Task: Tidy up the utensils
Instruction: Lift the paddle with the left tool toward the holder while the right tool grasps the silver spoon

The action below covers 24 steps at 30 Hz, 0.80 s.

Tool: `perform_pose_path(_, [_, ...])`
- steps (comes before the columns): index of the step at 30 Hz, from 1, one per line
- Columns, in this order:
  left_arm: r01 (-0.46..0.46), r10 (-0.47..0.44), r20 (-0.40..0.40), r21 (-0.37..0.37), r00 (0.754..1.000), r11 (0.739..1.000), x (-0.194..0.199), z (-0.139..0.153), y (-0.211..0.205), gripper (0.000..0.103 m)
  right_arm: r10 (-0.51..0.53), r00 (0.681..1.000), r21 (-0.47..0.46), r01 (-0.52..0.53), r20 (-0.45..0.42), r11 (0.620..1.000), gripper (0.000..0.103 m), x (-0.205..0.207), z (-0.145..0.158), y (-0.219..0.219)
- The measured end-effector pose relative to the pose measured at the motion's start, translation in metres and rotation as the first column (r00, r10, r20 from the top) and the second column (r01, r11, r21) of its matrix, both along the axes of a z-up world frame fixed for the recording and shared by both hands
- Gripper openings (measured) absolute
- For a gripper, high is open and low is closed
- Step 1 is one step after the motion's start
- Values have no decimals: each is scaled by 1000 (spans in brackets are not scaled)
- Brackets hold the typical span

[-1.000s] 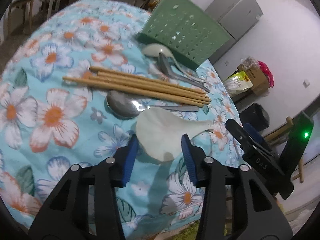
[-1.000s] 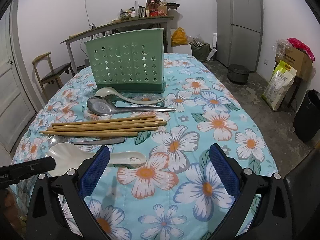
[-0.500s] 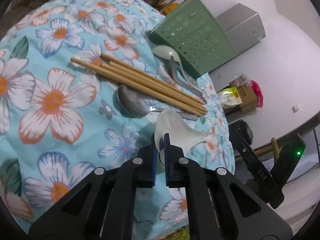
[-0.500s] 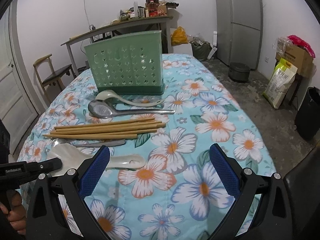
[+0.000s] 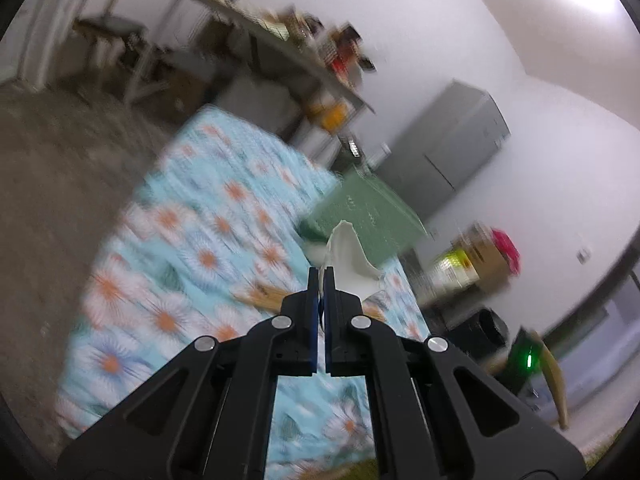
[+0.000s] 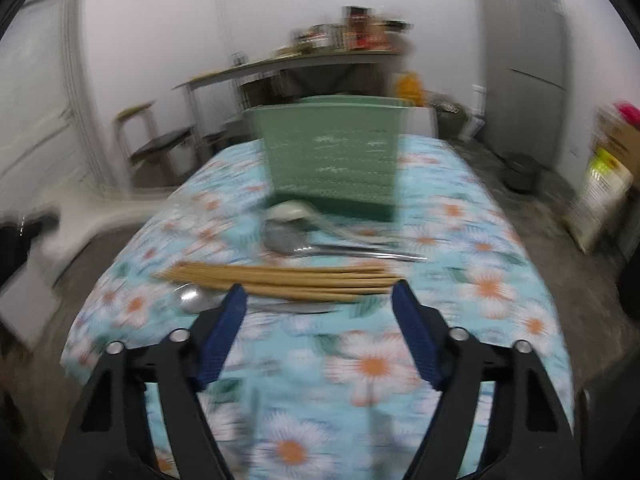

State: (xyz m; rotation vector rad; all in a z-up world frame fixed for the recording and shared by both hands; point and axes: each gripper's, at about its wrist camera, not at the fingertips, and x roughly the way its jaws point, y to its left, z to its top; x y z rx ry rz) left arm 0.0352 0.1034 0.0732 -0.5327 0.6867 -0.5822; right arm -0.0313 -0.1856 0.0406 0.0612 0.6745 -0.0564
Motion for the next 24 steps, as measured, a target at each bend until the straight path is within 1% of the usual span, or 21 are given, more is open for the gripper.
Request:
perform_pose_path(1, [-23,23,8,7,1000,1000,0,2,11,1,52,999,-41,-52,-10,998,59,5,-3,19])
perform_pose_path(2, [-44,44,12,14,999,999,2,3,16,1,81,997,-68,-82,-16,994,55,9,-6,31])
perform_pose_path(4, [-75,75,4,10,997,997,6,2,26,1,142,989,-144,-147,-41,979,44,17,-14,61])
perform_pose_path(6, [-91,91,-20,0,996,996,11,-3,34,1,178,982,-222,-189,-67,957,36,23,-23,83])
perform_pose_path(7, [-95,95,-28,0,995,995,12,-4,36,1,188,979,-244,-201,-76,949,33,24,-25,88])
perform_pose_path(8, [-100,100,-40,-1,994,995,16,-8,38,1,207,974,-280,-225,-93,933,31,26,-30,97])
perform_pose_path(10, [-106,106,-56,-2,993,994,17,-13,39,1,229,965,-326,-258,-124,909,25,32,-37,110])
perform_pose_path(12, [-111,111,-68,-2,992,994,19,-20,41,1,242,959,-357,-278,-145,892,22,36,-41,119])
perform_pose_path(17, [-118,116,-84,-15,990,993,34,-27,43,1,266,943,-419,-328,-202,846,22,46,-51,135])
perform_pose_path(21, [-121,119,-84,-14,989,993,44,-29,42,1,250,940,-469,-333,-232,818,22,55,-60,142])
perform_pose_path(24, [-121,119,-81,-17,990,993,47,-29,42,1,247,936,-489,-343,-252,802,21,62,-68,144])
